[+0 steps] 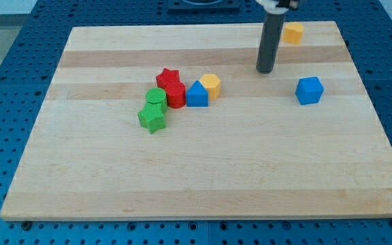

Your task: Push the yellow hexagon into the yellow heart

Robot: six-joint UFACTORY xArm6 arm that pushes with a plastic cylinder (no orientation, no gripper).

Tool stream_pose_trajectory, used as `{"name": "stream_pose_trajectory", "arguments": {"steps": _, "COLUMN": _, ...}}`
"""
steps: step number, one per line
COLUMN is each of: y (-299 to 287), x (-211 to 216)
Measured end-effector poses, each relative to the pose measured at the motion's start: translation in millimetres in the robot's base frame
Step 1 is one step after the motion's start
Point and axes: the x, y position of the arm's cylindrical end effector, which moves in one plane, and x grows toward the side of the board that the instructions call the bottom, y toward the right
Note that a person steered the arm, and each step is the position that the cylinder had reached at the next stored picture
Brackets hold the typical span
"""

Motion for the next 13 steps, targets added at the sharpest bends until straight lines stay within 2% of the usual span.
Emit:
{"name": "stream_pose_trajectory", "arguments": {"steps": 2, "y": -51.0, "x": 61.7}}
{"name": "stream_pose_trajectory", "arguments": {"steps": 3, "y": -88.2, "x": 75.0}}
{"name": "stream_pose_trajectory", "arguments": {"steps": 5, "y": -136.2, "x": 75.0}}
{"name": "stream_pose_trajectory", "arguments": {"steps": 6, "y": -120.8, "x": 75.0}}
{"name": "stream_pose_trajectory", "arguments": {"steps": 7, "y": -101.1, "x": 62.5}}
{"name": "stream_pose_trajectory", "arguments": {"steps": 13, "y": -79.6, "x": -43.7}}
